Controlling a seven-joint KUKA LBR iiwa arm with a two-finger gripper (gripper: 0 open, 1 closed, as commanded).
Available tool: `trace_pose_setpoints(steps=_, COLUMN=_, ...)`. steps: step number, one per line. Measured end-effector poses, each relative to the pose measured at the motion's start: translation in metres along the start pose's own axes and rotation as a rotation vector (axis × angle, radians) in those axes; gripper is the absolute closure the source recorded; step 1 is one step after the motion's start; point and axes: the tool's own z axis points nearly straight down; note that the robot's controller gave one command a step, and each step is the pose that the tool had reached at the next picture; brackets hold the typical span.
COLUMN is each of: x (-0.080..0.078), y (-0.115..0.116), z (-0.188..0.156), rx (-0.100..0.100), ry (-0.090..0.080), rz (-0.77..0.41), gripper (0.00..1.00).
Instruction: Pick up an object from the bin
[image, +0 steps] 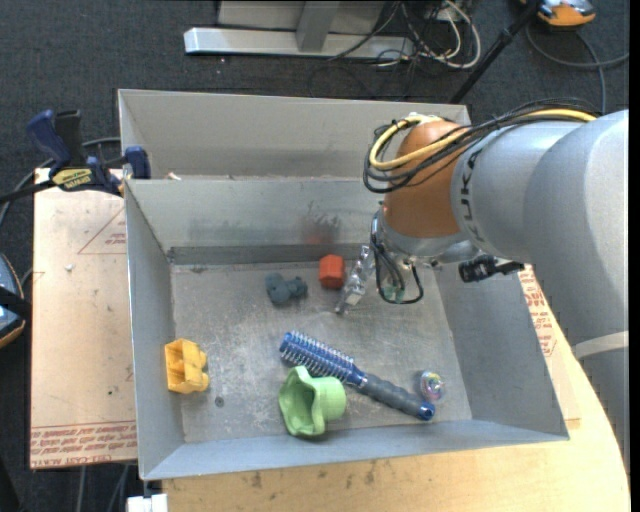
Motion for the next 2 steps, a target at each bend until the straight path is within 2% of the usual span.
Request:
trace_pose_setpoints(steps=1, x=0.001, y=-0.002, z=0.002, rx=0.004, ry=0.003, rz=0.0, gripper=0.0)
trace_pose_setpoints(steps=2, x=0.117, y=-0.012, z=-0.005, rx=0.002, ry=-0.001, rz=-0.169, gripper=0.0)
